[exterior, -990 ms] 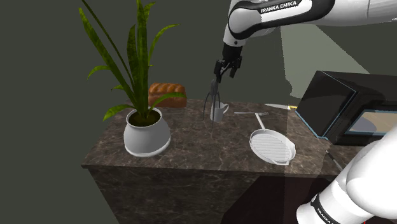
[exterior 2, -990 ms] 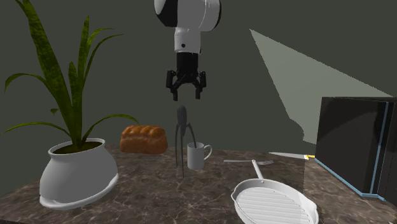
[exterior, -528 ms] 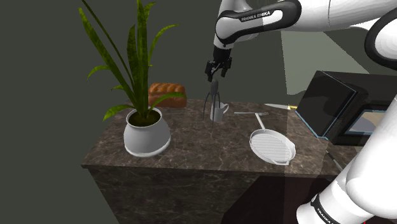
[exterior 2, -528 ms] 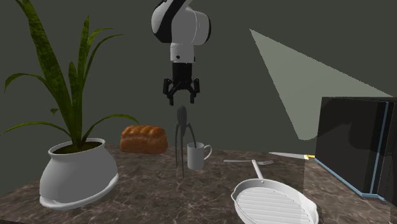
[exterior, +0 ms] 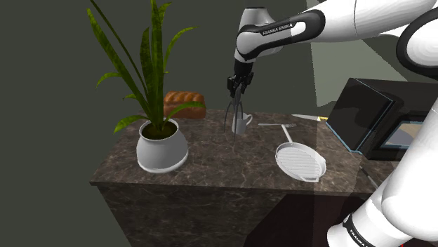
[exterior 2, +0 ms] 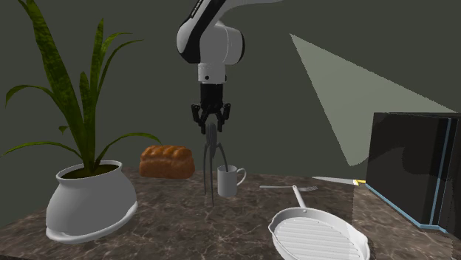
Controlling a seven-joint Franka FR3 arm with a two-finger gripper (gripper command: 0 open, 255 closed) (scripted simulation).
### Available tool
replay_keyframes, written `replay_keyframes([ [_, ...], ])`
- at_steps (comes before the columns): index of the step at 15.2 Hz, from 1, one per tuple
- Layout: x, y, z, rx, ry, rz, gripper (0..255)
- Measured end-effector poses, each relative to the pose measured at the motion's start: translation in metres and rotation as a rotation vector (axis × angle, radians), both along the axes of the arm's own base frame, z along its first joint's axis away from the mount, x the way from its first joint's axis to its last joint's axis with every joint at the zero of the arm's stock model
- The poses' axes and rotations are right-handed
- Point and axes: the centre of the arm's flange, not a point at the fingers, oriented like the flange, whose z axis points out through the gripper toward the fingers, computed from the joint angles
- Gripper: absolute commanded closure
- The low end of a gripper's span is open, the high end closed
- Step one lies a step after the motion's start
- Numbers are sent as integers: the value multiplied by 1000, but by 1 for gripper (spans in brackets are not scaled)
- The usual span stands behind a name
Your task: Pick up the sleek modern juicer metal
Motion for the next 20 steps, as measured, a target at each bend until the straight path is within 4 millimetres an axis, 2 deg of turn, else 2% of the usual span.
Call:
replay_keyframes([
  [10,0,0,1,0,-1,0,255],
  [20,0,-1,50,0,0,0,255],
])
